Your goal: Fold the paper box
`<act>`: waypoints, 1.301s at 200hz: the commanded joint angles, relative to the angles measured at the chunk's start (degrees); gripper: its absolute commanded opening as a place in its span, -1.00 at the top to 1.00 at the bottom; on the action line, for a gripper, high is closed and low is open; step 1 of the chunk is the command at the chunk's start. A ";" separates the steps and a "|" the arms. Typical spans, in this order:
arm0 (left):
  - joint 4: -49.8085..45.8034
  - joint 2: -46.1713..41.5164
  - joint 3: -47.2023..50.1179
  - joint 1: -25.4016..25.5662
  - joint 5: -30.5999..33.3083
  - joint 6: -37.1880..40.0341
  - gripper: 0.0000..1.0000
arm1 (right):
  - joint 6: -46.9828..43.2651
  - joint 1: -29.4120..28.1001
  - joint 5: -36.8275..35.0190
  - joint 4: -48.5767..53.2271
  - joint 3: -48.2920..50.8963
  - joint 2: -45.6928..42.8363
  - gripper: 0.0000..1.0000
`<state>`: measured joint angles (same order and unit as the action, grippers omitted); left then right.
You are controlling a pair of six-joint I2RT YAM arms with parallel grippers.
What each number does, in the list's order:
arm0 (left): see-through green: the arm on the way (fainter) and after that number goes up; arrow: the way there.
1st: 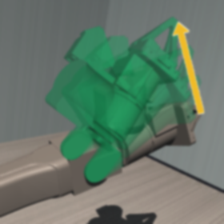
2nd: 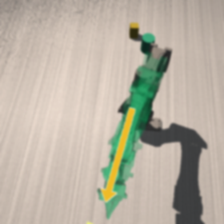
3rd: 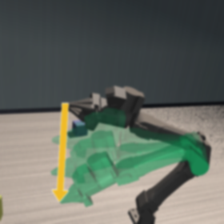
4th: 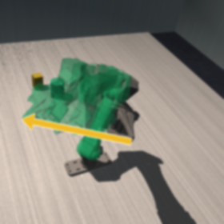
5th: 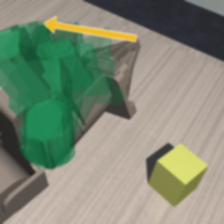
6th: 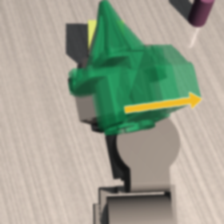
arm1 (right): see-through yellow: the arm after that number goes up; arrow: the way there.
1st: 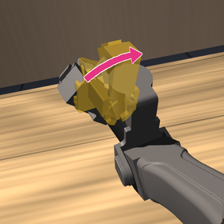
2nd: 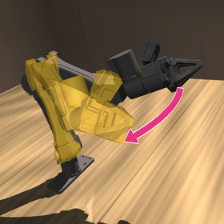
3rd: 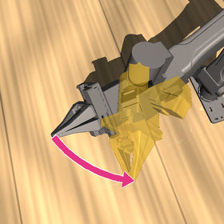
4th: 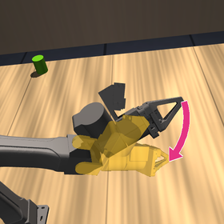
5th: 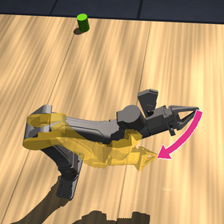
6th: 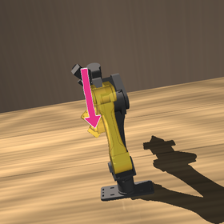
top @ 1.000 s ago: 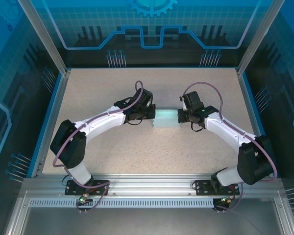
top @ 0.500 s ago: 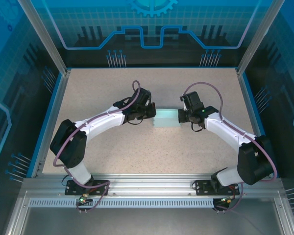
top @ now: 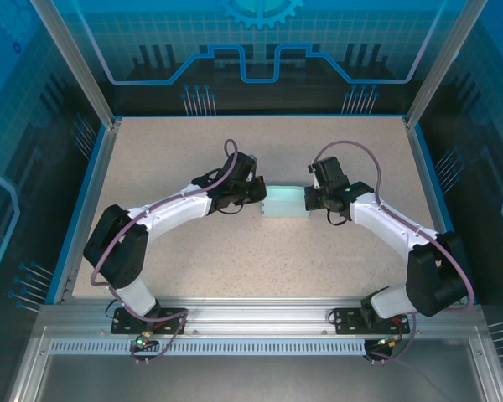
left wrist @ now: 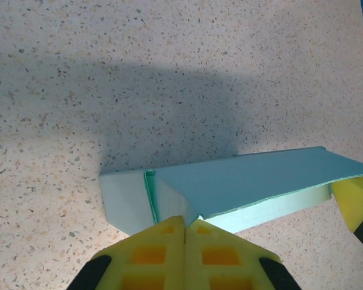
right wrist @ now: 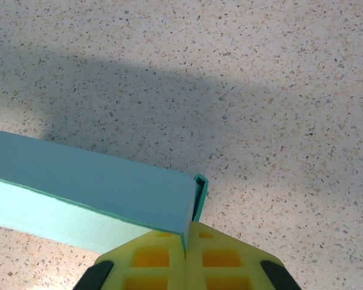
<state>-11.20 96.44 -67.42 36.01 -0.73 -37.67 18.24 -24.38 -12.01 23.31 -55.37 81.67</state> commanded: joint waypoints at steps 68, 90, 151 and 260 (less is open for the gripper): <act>3.97 -1.61 8.10 3.86 8.03 11.58 1.00 | -1.76 -2.24 0.99 0.21 6.91 -2.47 1.00; 5.63 -1.95 8.97 3.84 9.25 14.08 1.00 | -2.07 -2.60 0.36 -0.17 7.86 -3.14 1.00; 6.78 -4.10 8.07 3.77 7.28 16.27 0.69 | -2.68 -2.69 -0.83 0.34 8.31 -4.09 1.00; -1.48 -15.84 4.19 -0.77 -0.22 24.24 -0.22 | -4.92 -2.86 -1.17 1.45 5.72 -3.90 1.00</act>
<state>-10.11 83.09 -60.40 37.34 4.73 -17.58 15.14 -26.30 -13.50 18.57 -49.30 77.25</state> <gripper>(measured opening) 0.588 0.052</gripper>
